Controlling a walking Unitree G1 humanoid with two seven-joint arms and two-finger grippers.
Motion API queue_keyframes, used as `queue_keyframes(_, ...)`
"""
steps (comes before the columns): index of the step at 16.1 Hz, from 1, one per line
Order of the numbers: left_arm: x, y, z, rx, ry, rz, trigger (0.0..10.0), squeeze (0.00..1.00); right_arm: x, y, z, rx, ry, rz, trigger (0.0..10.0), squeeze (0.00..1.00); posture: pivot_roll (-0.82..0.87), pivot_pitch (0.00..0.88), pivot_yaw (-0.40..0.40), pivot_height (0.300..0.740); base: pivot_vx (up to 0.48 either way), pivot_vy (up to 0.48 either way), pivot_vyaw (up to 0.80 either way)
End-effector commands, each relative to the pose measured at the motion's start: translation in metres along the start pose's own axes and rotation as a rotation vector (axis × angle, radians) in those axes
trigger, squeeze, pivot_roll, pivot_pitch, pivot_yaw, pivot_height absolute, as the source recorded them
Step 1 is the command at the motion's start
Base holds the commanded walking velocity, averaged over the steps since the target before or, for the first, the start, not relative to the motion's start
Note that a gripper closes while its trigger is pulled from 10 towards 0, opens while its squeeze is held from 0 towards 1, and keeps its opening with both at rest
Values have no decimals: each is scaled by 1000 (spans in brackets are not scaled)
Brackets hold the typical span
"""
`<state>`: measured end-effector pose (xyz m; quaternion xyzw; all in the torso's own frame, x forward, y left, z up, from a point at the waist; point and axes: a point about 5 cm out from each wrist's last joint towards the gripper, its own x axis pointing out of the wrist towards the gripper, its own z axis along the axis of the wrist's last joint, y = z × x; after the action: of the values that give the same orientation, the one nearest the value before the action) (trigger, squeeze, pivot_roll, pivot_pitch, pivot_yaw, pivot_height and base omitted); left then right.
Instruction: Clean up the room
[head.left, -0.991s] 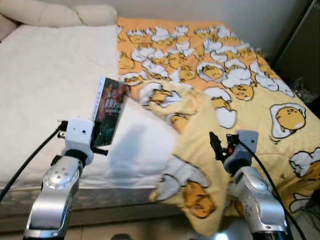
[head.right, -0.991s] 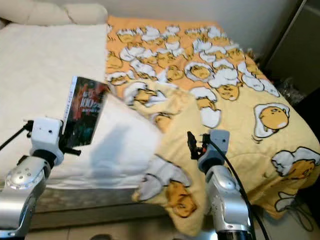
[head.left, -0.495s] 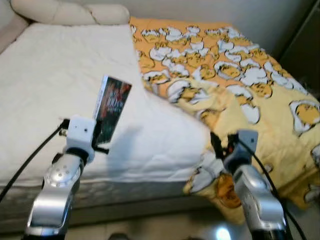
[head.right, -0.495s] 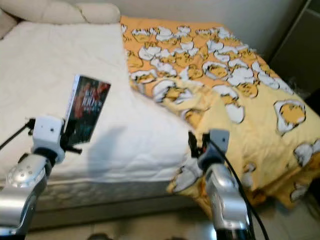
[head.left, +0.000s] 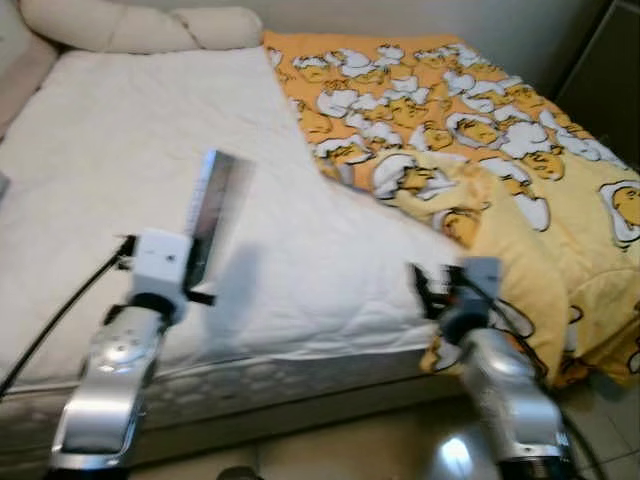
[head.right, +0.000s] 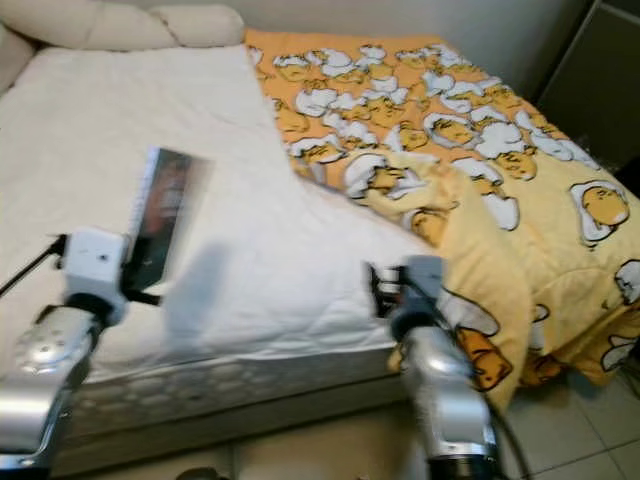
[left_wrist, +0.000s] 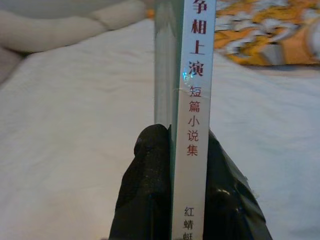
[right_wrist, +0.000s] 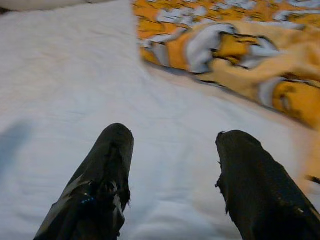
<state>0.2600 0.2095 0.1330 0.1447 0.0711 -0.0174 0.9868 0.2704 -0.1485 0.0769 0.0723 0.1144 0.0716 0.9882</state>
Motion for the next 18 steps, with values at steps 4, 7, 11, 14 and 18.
queue_keyframes(4,1,-1,11,1,-49,-5,10000,0,-2,-11,5,-19,-12,-35,10000,0,36,0,-57,740,0,424,0)
queue_keyframes(7,1,-4,11,3,-50,-15,10000,0,-1,-14,5,-16,-16,-45,10000,0,36,0,-54,740,0,426,0)
queue_keyframes(11,2,-4,10,4,-49,-16,10000,0,0,-14,3,-19,-10,-40,10000,0,33,0,-54,740,0,427,0)
queue_keyframes(14,2,-6,9,0,-48,-23,10000,0,0,-15,4,-20,-16,-43,10000,0,27,0,-50,740,0,424,0)
queue_keyframes(18,2,-2,9,-14,-57,-21,10000,0,1,-11,3,-19,-9,-34,10000,0,29,0,-55,740,0,320,0)
